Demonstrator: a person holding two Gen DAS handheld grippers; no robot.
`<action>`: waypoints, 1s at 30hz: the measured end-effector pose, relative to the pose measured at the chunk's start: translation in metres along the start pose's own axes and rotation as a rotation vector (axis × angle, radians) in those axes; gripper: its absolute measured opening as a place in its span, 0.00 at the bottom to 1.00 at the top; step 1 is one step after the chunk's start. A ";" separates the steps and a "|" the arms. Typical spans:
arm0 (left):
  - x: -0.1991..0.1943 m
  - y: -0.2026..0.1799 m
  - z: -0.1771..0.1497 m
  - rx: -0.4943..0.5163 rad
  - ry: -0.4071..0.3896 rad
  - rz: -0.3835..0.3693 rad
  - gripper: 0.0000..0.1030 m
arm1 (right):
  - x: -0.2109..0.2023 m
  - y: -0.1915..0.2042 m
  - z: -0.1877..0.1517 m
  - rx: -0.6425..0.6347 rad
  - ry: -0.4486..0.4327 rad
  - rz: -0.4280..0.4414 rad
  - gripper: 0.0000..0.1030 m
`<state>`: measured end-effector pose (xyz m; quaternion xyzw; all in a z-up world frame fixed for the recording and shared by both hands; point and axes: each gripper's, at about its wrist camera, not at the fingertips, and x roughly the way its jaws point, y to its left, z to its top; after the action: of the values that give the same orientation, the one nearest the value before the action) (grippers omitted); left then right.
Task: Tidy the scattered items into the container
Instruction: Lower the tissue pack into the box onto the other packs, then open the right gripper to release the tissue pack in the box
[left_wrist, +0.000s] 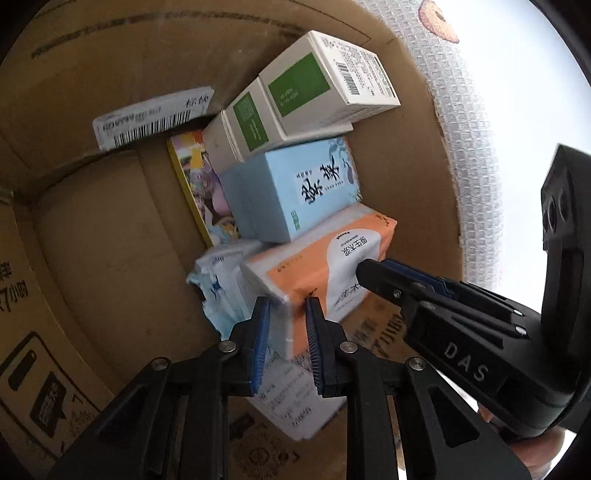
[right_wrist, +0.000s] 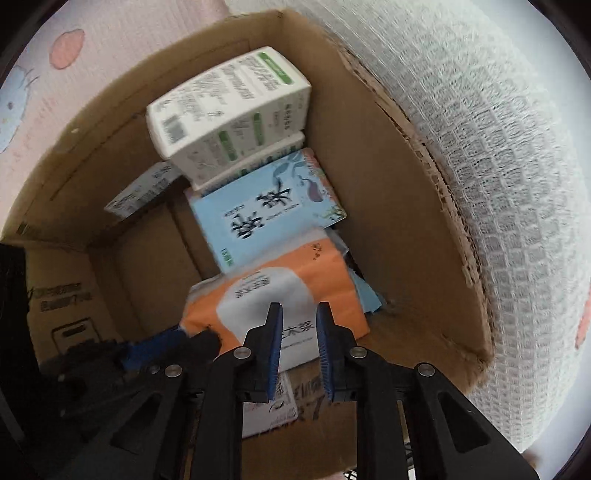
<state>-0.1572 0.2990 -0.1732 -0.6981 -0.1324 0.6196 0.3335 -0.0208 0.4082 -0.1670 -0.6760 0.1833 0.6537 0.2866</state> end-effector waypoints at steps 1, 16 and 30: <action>0.002 0.000 0.001 0.004 0.000 -0.001 0.21 | 0.003 -0.002 0.002 0.005 0.008 0.005 0.15; 0.019 0.011 0.016 -0.071 0.009 -0.044 0.24 | 0.026 -0.001 0.027 0.004 0.049 -0.101 0.15; 0.018 -0.007 0.001 -0.006 0.071 -0.021 0.10 | -0.010 -0.001 0.002 0.005 0.070 -0.004 0.15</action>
<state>-0.1528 0.3156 -0.1830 -0.7191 -0.1296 0.5907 0.3424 -0.0225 0.4085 -0.1566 -0.6982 0.1933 0.6285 0.2831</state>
